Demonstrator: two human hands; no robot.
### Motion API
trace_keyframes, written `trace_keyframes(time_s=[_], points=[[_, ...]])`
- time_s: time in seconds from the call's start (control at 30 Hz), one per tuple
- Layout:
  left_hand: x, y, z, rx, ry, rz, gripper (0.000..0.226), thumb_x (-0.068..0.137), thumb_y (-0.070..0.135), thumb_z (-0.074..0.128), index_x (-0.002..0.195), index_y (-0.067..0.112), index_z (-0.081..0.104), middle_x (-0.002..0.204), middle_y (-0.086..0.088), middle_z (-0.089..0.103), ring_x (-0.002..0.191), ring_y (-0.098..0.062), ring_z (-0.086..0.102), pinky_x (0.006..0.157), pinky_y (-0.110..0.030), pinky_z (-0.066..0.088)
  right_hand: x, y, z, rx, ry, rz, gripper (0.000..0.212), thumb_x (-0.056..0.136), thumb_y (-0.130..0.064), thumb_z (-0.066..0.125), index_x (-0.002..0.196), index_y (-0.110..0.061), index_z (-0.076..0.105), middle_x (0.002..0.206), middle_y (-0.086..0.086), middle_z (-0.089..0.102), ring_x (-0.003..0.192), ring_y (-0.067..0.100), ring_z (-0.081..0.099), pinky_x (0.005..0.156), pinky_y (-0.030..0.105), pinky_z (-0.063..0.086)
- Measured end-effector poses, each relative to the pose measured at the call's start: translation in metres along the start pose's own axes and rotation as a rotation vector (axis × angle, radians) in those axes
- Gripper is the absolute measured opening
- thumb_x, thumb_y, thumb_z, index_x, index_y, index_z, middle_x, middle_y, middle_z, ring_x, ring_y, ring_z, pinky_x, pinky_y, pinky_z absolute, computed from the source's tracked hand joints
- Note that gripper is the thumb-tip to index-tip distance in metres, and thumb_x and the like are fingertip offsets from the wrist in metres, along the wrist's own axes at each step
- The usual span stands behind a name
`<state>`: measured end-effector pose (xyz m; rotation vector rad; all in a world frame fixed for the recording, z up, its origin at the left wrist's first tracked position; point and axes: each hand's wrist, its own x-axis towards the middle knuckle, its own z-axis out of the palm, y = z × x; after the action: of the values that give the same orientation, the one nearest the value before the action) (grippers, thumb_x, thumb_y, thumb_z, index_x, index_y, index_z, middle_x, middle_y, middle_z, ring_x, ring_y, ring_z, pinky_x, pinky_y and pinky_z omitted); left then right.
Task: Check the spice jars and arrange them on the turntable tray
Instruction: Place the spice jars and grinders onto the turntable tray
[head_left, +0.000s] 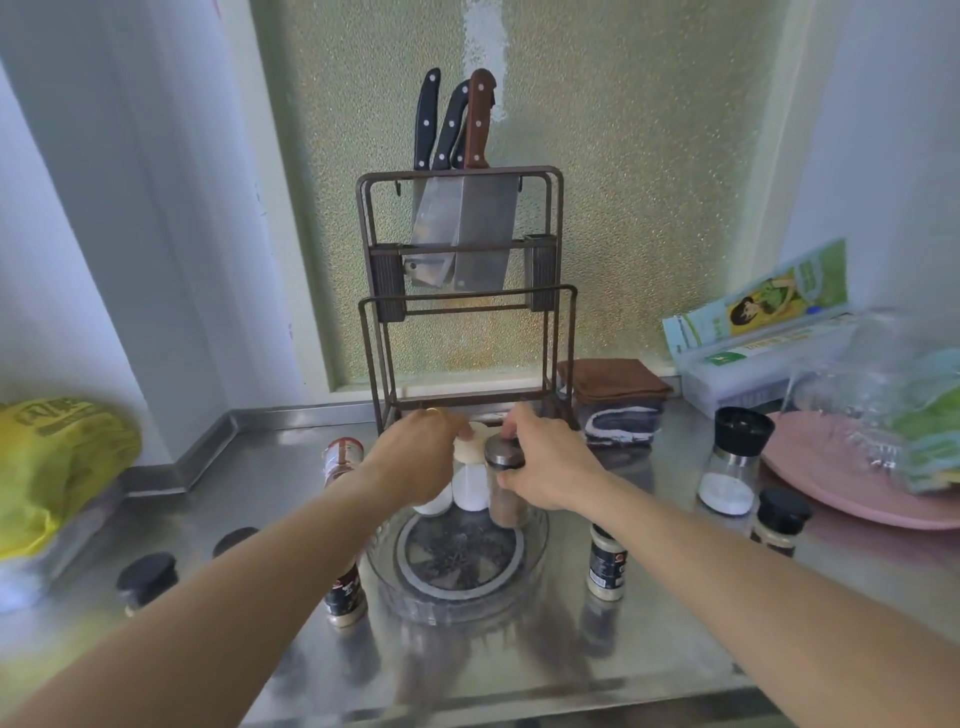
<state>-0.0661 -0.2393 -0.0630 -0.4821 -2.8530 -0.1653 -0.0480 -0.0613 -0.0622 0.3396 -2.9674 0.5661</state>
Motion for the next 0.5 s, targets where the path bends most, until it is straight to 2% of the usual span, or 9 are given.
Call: trace_keyframes(time_s=[0.17, 0.27, 0.4, 0.5], points=[[0.001, 0.002, -0.002, -0.020, 0.002, -0.036, 0.041, 0.097, 0.009, 0.051, 0.132, 0.025, 0.061, 0.136, -0.001, 0.066, 0.120, -0.022, 0.064, 0.096, -0.038, 0.055, -0.008, 0.005, -0.012, 0.017, -0.009, -0.015, 0.055, 0.087, -0.035, 0.077, 0.131, -0.018, 0.048, 0.125, 0.006, 0.065, 0.113, 0.029, 0.062, 0.092, 0.044, 0.054], [0.005, 0.024, -0.012, -0.061, 0.045, -0.008, 0.039, 0.099, 0.019, 0.054, 0.137, 0.026, 0.058, 0.137, -0.002, 0.064, 0.122, -0.024, 0.063, 0.098, -0.038, 0.053, -0.017, 0.033, -0.050, -0.007, 0.109, 0.005, 0.055, 0.087, -0.035, 0.078, 0.134, -0.023, 0.051, 0.131, 0.001, 0.064, 0.116, 0.025, 0.063, 0.095, 0.044, 0.054], [0.027, 0.093, -0.015, -0.309, 0.058, 0.105, 0.039, 0.098, 0.022, 0.059, 0.136, 0.021, 0.060, 0.136, -0.003, 0.066, 0.122, -0.024, 0.062, 0.102, -0.036, 0.049, -0.037, 0.106, -0.115, -0.123, 0.193, 0.242, 0.052, 0.086, -0.037, 0.077, 0.132, -0.024, 0.058, 0.133, 0.000, 0.065, 0.121, 0.024, 0.061, 0.095, 0.035, 0.049], [0.058, 0.160, -0.001, -0.456, -0.071, 0.139, 0.034, 0.098, 0.015, 0.056, 0.129, 0.004, 0.064, 0.131, -0.014, 0.069, 0.123, -0.032, 0.062, 0.102, -0.036, 0.049, -0.048, 0.159, -0.132, -0.056, 0.151, 0.424, 0.065, 0.081, -0.035, 0.082, 0.138, -0.020, 0.053, 0.136, 0.005, 0.063, 0.123, 0.027, 0.060, 0.096, 0.035, 0.048]])
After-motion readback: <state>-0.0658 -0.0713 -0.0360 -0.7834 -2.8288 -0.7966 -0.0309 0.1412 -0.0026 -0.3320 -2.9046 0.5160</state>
